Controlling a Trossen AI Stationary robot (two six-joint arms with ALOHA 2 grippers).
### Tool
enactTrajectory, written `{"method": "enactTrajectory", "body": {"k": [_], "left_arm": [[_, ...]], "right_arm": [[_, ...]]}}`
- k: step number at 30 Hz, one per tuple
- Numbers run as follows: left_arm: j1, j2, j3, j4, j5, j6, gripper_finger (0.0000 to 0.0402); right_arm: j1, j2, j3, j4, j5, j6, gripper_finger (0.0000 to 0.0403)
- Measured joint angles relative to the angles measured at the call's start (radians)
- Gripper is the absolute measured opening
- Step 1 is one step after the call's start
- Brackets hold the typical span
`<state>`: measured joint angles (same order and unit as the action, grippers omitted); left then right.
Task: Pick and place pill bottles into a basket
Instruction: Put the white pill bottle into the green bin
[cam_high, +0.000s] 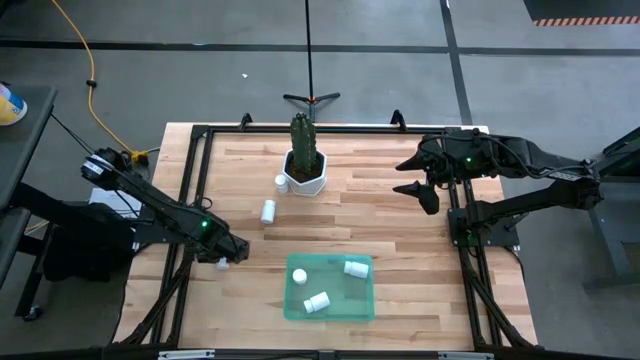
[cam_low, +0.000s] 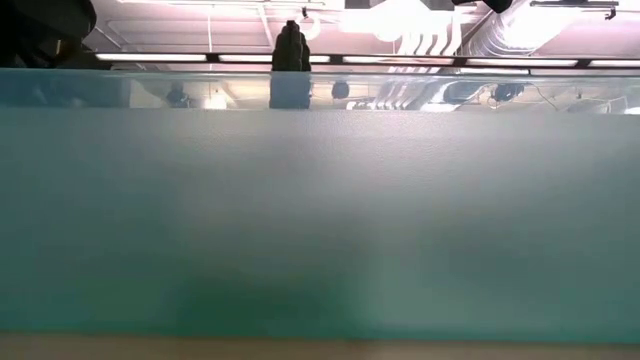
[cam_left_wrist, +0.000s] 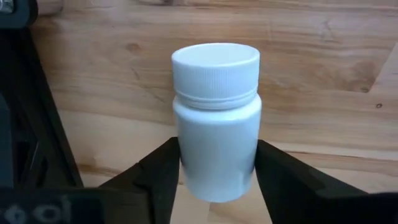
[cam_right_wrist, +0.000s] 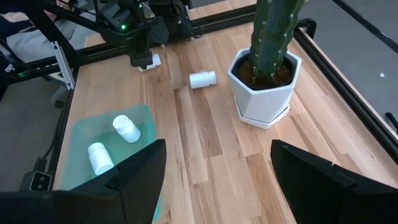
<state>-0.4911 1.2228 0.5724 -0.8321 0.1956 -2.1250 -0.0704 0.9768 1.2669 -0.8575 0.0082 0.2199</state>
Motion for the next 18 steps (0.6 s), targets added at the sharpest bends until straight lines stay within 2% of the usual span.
{"method": "enactTrajectory", "body": {"k": [11,18], "left_arm": [[0.0,-0.004,-0.039,0.08,0.024,0.015,0.021],[0.0,-0.005,-0.04,0.153,-0.066,0.057,0.0163]], "right_arm": [[0.0,0.0,0.0,0.001,0.0,0.006,0.0279],[0.0,0.0,0.0,0.001,0.0,0.008,0.0279]]}}
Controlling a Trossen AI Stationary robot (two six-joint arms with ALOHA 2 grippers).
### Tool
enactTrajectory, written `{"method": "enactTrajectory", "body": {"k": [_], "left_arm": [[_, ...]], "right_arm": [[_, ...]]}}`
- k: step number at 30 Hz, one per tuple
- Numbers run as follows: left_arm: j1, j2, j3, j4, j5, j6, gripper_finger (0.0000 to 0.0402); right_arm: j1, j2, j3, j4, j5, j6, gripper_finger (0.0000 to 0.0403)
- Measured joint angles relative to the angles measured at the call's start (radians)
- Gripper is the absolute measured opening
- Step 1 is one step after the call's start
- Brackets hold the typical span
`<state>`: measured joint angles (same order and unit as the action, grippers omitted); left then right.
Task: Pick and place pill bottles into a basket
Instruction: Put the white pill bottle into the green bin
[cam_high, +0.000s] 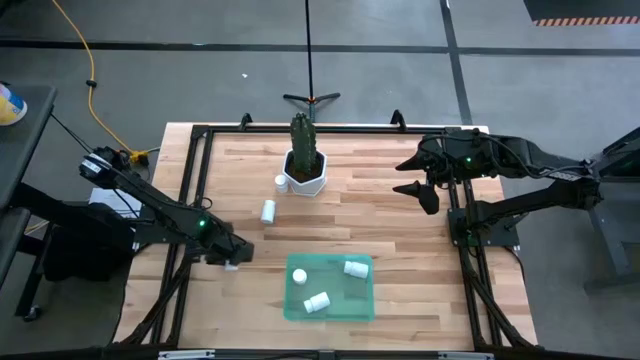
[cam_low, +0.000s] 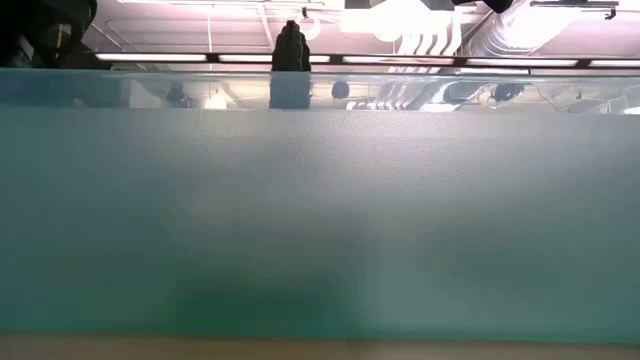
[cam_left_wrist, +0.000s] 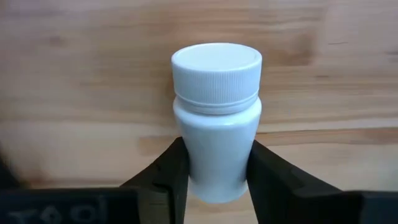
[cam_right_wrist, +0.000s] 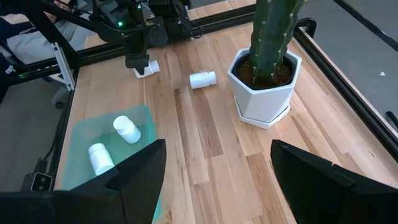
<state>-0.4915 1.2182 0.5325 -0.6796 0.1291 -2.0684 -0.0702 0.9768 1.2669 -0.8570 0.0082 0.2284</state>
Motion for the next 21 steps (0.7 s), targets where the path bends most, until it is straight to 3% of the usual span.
{"method": "enactTrajectory", "body": {"k": [9,15,21], "left_arm": [[0.0,-0.021,-0.006,0.145,-0.247,0.127,0.0162],[0.0,-0.061,-0.006,0.276,-0.382,0.341,0.0161],[0.0,-0.109,-0.005,0.552,-0.44,0.648,0.0161]], "right_arm": [[0.0,0.0,0.0,0.0,0.0,0.01,0.0279],[0.0,0.0,0.0,-0.002,-0.001,0.01,0.0279],[0.0,0.0,0.0,-0.006,-0.001,0.018,0.0279]]}}
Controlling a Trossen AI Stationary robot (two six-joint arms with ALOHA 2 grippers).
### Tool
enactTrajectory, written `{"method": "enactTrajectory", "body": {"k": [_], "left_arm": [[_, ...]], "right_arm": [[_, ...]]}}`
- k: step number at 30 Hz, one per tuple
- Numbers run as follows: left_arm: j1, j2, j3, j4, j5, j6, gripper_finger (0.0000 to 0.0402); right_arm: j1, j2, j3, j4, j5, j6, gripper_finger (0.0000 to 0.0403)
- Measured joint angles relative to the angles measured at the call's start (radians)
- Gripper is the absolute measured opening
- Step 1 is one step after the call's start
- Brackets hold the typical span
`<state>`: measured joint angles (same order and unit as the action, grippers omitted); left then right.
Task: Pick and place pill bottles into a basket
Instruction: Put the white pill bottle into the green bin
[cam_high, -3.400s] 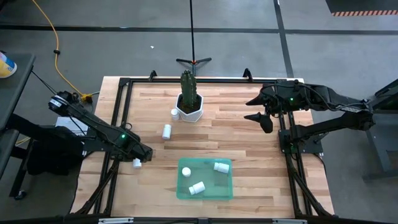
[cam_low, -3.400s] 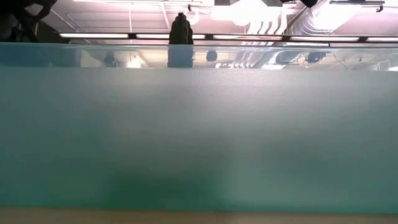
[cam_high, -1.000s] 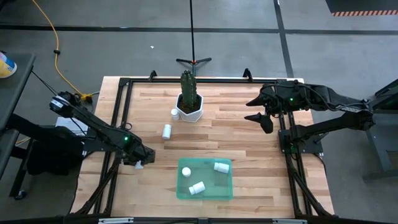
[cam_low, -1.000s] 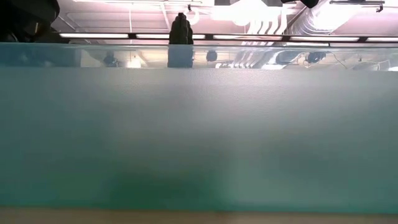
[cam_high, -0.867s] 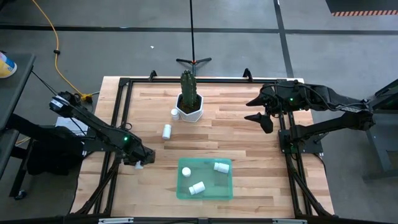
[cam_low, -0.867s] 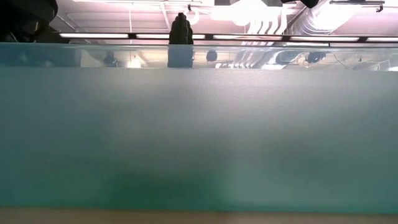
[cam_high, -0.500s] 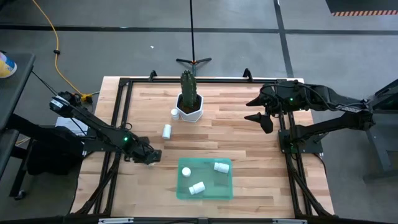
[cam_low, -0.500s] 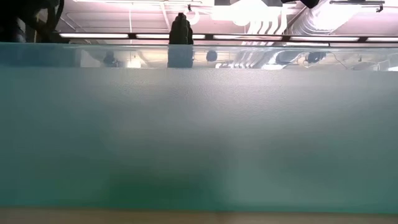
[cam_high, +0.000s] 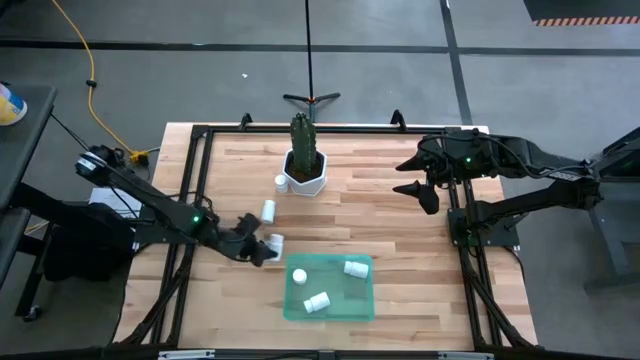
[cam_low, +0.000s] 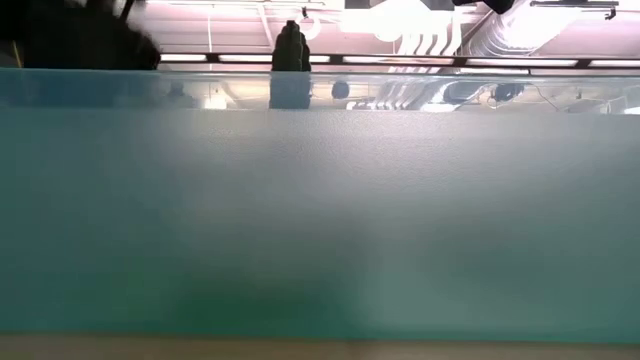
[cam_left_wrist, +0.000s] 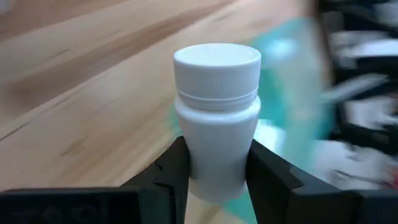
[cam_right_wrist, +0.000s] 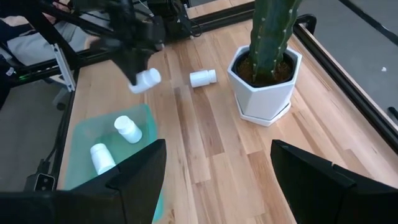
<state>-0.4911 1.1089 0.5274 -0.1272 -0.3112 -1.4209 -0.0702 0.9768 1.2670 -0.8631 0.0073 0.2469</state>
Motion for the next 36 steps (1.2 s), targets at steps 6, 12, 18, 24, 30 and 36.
{"method": "enactTrajectory", "body": {"k": [6,12,18,24,30,36], "left_arm": [[0.0,-0.039,0.002,0.306,-0.029,0.298,0.016],[0.001,-0.031,0.072,0.294,-0.041,0.54,0.016],[0.024,-0.01,0.203,0.052,-0.136,0.75,0.0159],[0.09,0.031,0.287,0.009,-0.143,0.911,0.0159],[0.158,0.075,0.314,0.033,-0.097,0.98,0.0159],[0.193,0.114,0.314,0.161,-0.079,1.032,0.0159]], "right_arm": [[0.0,0.0,0.0,0.0,0.0,0.008,0.0279],[0.0,0.027,0.001,0.008,-0.02,0.035,0.0279],[0.006,0.124,0.001,0.061,-0.089,0.051,0.0279],[0.032,0.219,0.001,0.269,-0.156,0.049,0.0279],[0.034,0.303,0.001,0.464,-0.253,0.067,0.0279],[0.045,0.375,0.0,0.527,-0.282,0.074,0.0279]]}}
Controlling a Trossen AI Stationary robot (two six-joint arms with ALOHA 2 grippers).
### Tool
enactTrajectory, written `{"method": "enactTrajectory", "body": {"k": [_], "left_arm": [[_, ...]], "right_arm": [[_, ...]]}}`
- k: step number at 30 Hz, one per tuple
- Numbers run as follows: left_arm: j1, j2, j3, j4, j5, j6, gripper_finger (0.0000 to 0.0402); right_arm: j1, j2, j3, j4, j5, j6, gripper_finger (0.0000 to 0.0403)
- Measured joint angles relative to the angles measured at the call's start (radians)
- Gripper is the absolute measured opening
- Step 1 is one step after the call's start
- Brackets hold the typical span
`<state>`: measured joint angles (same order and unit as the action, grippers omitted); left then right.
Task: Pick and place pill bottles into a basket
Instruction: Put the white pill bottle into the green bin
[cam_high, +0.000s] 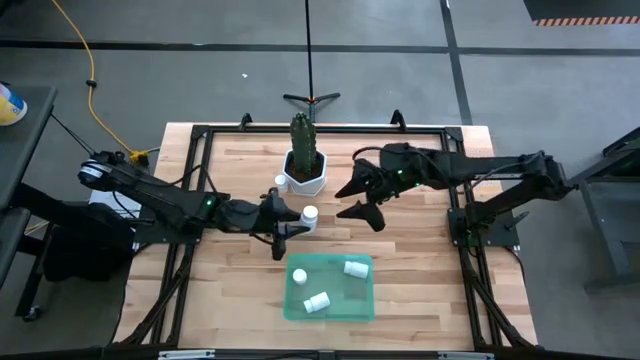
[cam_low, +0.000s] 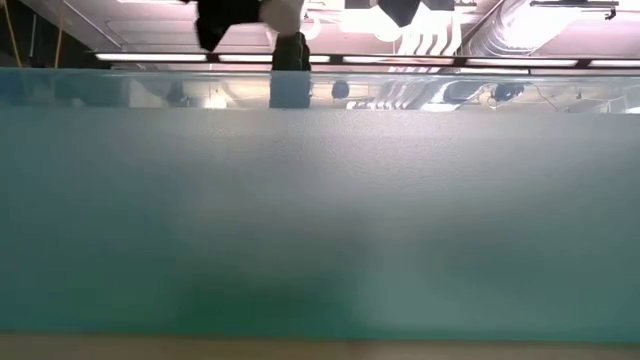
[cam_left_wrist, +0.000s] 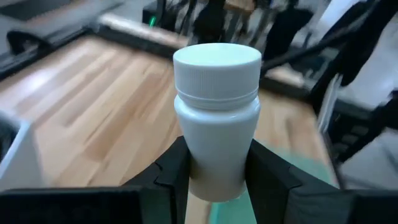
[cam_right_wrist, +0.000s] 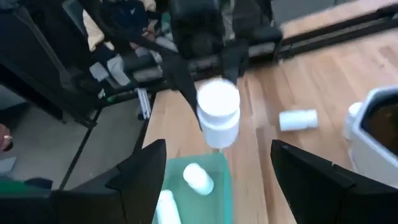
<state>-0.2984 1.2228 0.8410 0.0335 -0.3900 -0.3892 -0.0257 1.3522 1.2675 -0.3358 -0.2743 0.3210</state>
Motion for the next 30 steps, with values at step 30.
{"method": "enactTrajectory", "body": {"k": [30], "left_arm": [[0.057,0.007,-0.001,0.106,0.04,0.05,0.0157]], "right_arm": [[-0.034,0.102,-0.001,0.204,-0.07,0.012,0.0279]]}}
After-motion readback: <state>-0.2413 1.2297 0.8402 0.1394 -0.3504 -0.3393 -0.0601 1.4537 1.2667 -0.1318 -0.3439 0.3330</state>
